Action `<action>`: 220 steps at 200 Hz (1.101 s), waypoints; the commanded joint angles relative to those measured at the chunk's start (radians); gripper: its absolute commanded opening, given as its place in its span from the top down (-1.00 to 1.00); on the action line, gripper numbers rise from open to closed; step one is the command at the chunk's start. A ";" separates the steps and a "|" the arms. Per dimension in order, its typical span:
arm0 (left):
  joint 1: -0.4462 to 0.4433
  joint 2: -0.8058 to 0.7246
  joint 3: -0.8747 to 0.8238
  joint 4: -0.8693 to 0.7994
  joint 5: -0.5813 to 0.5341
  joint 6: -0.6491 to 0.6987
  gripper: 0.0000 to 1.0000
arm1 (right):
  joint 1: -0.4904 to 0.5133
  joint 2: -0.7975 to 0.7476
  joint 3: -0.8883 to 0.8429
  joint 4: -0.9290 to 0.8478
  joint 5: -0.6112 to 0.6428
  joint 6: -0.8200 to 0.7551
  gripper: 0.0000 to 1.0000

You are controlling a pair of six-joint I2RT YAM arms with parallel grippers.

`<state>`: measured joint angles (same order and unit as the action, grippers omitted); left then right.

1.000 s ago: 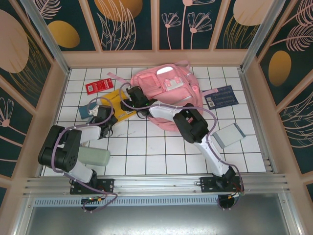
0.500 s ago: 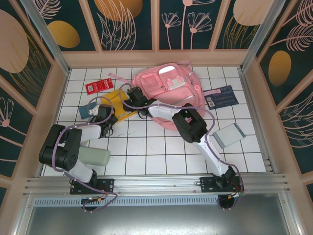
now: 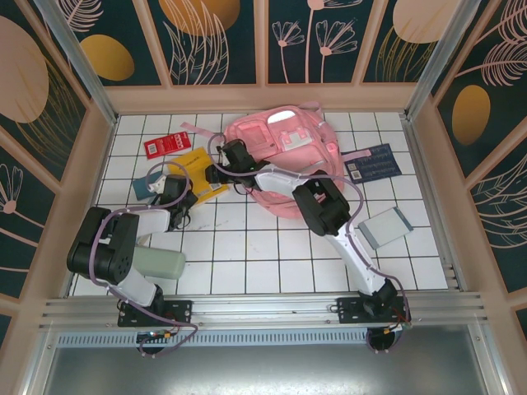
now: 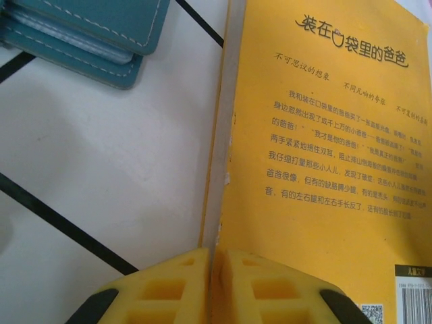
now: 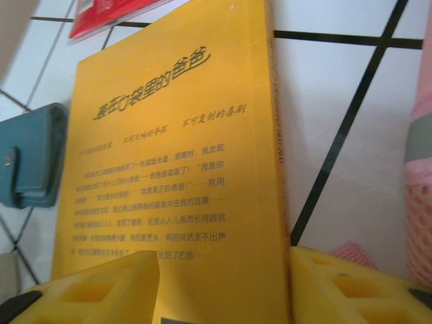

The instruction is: Pack the student bag

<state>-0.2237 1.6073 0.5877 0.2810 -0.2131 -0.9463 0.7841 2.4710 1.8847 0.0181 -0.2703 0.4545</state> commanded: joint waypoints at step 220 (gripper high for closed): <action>-0.002 0.039 -0.015 -0.060 0.105 0.016 0.71 | 0.110 -0.093 -0.090 -0.034 -0.079 -0.204 0.04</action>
<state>-0.2035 1.6104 0.5873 0.2848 -0.2543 -0.9443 0.7883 2.3917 1.8236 0.0807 -0.3611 0.3847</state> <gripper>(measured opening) 0.146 0.482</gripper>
